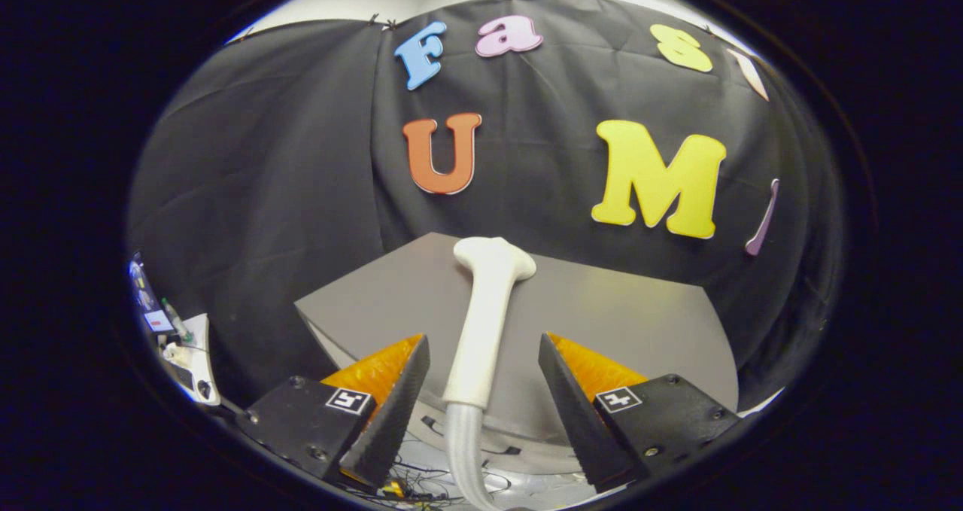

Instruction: Iron the clothes twice with a garment steamer, once on the left side and once on the right side.

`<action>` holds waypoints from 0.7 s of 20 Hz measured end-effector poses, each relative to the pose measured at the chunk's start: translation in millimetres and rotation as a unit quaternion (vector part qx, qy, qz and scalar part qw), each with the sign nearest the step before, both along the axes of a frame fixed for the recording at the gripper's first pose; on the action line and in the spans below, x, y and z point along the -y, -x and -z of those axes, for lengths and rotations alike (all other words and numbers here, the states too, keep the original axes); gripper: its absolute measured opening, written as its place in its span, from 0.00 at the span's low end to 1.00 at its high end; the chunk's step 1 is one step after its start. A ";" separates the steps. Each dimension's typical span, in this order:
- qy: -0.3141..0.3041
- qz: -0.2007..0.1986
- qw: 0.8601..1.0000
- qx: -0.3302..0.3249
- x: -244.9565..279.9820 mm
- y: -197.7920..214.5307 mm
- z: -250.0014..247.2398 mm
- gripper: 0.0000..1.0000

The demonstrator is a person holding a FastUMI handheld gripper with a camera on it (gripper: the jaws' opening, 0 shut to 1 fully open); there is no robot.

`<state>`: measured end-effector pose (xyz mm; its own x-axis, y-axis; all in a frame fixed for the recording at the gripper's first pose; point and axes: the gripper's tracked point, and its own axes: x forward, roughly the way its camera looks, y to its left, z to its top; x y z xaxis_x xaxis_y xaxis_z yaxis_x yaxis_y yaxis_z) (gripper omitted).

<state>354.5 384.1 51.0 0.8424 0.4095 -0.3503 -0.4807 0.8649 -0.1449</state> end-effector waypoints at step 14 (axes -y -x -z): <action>-0.031 0.015 0.995 -0.094 -26.8 -32.6 26.5 0.43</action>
<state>387.1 410.9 24.6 0.7765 0.4109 -0.4777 -0.4679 0.8838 -0.0004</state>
